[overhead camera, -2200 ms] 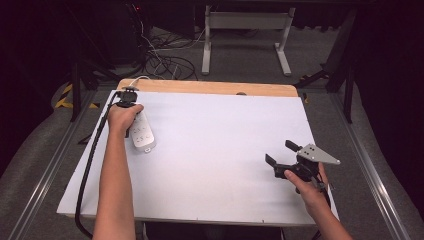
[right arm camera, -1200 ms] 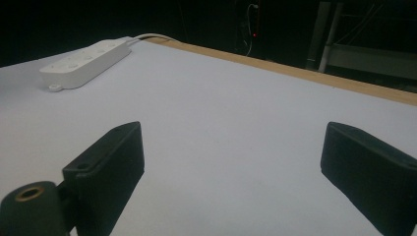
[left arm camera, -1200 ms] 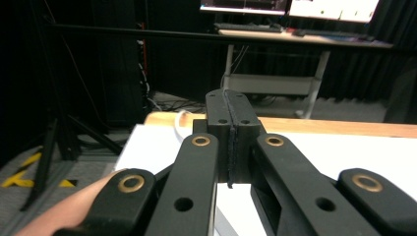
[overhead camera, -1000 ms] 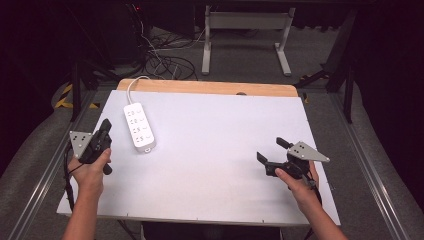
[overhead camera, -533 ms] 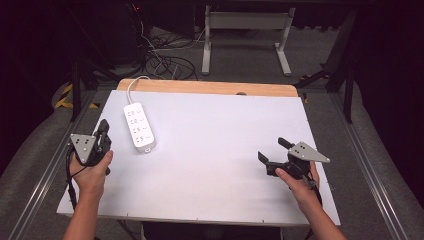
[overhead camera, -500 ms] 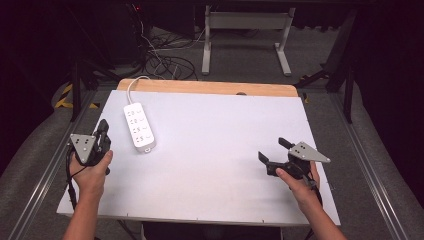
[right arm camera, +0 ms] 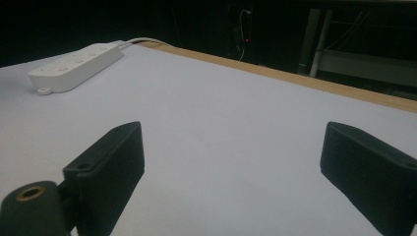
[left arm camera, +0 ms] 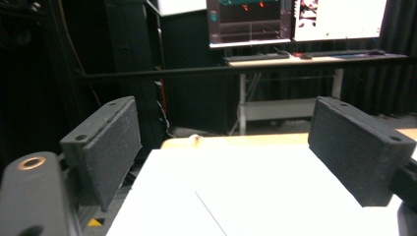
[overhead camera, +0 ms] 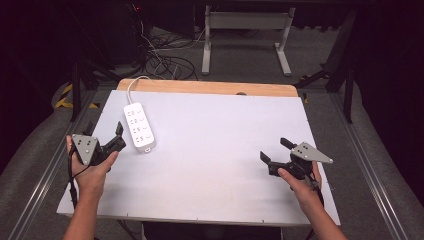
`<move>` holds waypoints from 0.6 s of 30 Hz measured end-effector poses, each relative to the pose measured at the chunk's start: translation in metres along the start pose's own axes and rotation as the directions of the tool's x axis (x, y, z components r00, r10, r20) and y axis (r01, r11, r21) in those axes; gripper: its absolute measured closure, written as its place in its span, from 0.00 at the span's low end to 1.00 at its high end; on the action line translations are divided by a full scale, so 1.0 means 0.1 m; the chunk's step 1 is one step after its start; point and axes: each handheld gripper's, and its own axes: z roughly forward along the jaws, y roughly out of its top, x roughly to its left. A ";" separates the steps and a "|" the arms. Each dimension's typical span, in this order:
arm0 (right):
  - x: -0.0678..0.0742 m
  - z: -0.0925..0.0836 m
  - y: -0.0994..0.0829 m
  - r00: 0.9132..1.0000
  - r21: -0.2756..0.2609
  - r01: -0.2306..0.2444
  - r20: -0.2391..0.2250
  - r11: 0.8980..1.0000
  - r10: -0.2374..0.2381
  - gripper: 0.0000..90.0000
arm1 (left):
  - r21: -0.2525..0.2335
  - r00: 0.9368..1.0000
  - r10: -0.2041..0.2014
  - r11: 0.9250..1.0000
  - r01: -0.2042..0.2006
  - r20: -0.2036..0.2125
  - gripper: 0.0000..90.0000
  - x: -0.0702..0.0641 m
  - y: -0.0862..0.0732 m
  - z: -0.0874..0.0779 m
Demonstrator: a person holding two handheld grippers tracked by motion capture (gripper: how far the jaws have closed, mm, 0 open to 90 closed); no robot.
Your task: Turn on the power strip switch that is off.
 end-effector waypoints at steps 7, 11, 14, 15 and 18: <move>-0.01 0.00 0.01 1.000 -0.015 -0.001 0.008 1.000 0.001 0.07 | 0.000 1.000 0.006 1.000 -0.006 -0.010 0.11 0.01 0.00 -0.01; -0.02 -0.01 0.01 1.000 -0.026 0.001 0.014 1.000 -0.001 0.05 | 0.001 1.000 0.012 1.000 -0.012 0.002 0.10 0.01 -0.01 -0.01; -0.02 -0.01 0.01 1.000 -0.025 -0.005 0.021 1.000 0.005 0.05 | 0.006 1.000 0.012 1.000 -0.012 0.009 0.10 0.00 -0.01 -0.01; -0.03 -0.02 0.01 1.000 -0.030 -0.004 0.023 1.000 0.004 0.04 | 0.006 1.000 0.013 1.000 -0.013 0.012 0.10 0.00 -0.01 -0.01; -0.03 -0.02 0.02 1.000 -0.035 -0.008 0.027 0.999 0.009 0.04 | 0.011 1.000 0.018 1.000 -0.018 0.015 0.11 0.00 -0.02 -0.01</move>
